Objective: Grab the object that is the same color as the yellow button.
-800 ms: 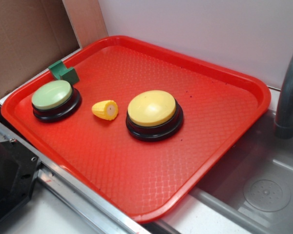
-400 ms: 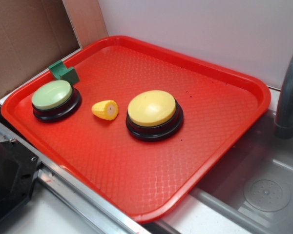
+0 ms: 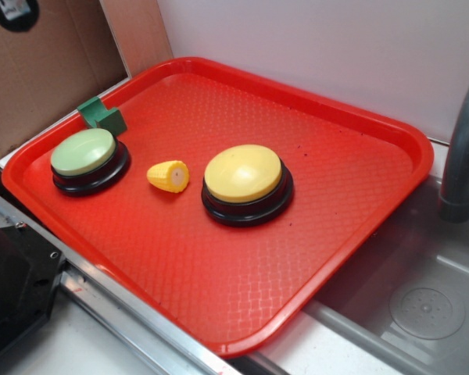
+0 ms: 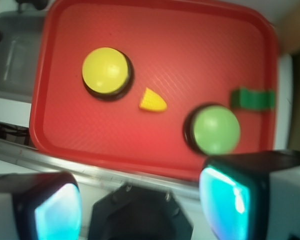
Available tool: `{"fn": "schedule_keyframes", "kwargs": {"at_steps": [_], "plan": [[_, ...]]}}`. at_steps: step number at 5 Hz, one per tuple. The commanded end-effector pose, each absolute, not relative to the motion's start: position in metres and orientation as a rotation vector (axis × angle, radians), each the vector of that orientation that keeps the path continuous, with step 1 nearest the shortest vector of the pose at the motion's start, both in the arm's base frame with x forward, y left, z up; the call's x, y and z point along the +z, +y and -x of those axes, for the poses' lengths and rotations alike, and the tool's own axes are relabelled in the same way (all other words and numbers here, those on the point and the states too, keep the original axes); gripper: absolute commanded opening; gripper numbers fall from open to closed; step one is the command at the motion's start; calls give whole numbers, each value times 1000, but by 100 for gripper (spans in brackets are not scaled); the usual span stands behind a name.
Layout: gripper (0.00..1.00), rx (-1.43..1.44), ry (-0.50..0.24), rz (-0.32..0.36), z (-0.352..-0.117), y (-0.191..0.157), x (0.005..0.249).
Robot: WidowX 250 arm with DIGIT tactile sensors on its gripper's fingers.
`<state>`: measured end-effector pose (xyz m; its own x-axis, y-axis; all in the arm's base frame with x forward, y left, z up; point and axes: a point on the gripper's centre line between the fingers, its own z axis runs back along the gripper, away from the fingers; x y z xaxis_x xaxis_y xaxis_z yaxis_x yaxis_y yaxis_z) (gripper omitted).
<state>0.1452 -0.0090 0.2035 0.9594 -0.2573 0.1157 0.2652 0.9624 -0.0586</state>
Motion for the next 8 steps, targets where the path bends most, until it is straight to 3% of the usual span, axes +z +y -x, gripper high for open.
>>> {"fn": "schedule_keyframes", "kwargs": {"at_steps": [1, 3, 4, 7, 8], "plan": [[100, -550, -243, 11, -191, -7, 142], [100, -743, -298, -46, -217, -17, 86], [100, -755, -295, 5, -223, -17, 66], [100, -816, -177, 14, -225, -19, 11], [100, -829, -174, 16, -227, -21, 9]]}}
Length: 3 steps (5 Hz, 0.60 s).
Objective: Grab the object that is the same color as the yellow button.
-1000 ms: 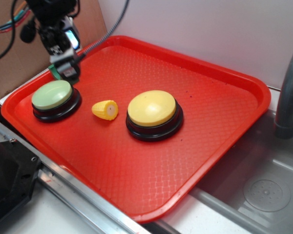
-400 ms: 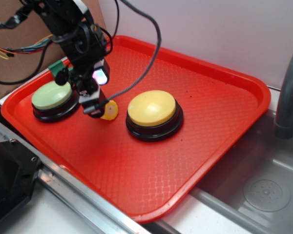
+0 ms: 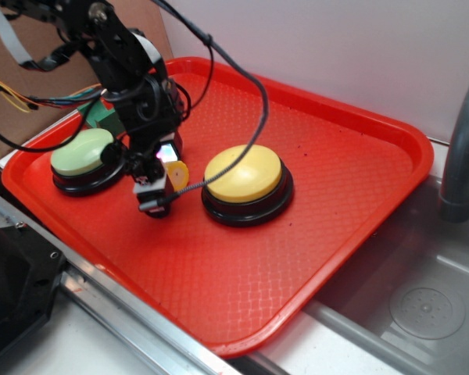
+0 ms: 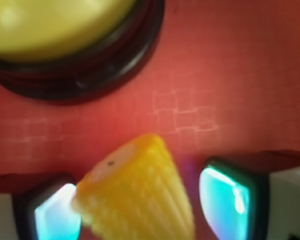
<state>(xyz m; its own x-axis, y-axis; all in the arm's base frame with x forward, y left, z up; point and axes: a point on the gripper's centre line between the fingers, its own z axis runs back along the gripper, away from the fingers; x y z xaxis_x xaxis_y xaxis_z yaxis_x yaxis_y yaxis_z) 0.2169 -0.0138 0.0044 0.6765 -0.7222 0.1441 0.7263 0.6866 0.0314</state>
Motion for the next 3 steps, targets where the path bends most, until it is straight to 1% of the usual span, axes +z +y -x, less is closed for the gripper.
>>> {"fn": "schedule_keyframes", "kwargs": {"at_steps": [1, 2, 3], "plan": [[69, -893, -156, 9, -227, -24, 6], [0, -861, -162, 34, -226, -21, 8], [0, -815, -156, 17, -225, -19, 16]]}}
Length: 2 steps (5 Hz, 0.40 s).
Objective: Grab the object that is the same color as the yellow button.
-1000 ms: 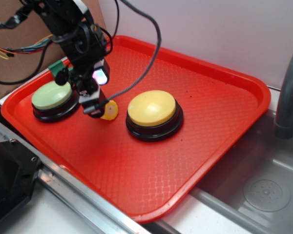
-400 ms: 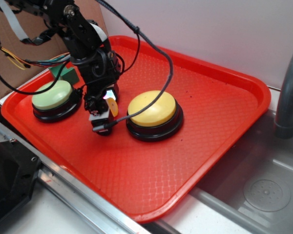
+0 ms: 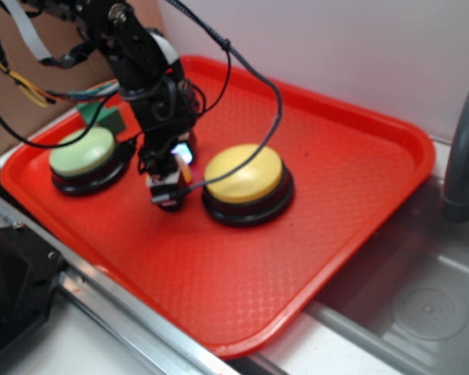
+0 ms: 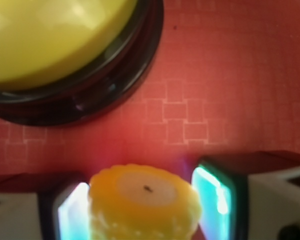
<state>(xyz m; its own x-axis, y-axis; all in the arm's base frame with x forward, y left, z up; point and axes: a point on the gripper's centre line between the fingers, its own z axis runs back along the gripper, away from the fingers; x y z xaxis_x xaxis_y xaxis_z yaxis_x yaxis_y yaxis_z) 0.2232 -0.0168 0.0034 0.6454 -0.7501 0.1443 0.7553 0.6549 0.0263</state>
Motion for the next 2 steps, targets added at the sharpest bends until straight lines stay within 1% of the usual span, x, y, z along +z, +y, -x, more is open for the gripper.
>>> {"fn": "schedule_keyframes", "kwargs": {"at_steps": [1, 2], "plan": [[0, -766, -62, 5, -227, -22, 37], [0, -517, -48, -23, -228, -21, 81]]}}
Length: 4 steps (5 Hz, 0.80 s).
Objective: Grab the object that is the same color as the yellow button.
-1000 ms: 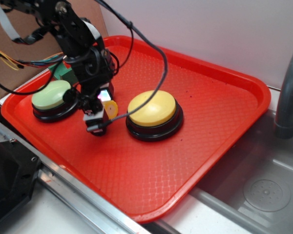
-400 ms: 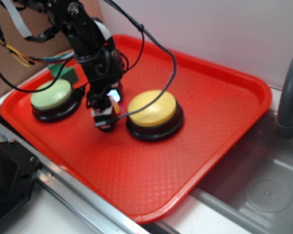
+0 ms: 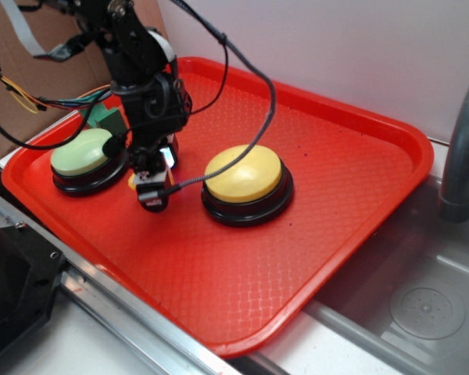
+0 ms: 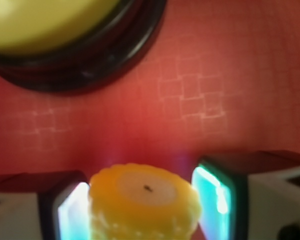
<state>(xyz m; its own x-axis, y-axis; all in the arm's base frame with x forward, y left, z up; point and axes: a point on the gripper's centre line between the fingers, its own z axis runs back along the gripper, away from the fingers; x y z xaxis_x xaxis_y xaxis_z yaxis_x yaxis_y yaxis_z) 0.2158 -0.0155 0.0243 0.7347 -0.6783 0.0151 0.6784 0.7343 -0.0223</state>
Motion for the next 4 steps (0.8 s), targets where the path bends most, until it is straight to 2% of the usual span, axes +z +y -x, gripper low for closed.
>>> {"fn": "schedule_keyframes", "kwargs": {"at_steps": [1, 2, 3, 4], "plan": [[0, -266, -16, 0, -229, -11, 127], [0, -16, -22, 48, -227, -3, 167], [0, 117, -95, 55, -224, 2, 203], [0, 167, -110, 45, -227, 3, 210]]}}
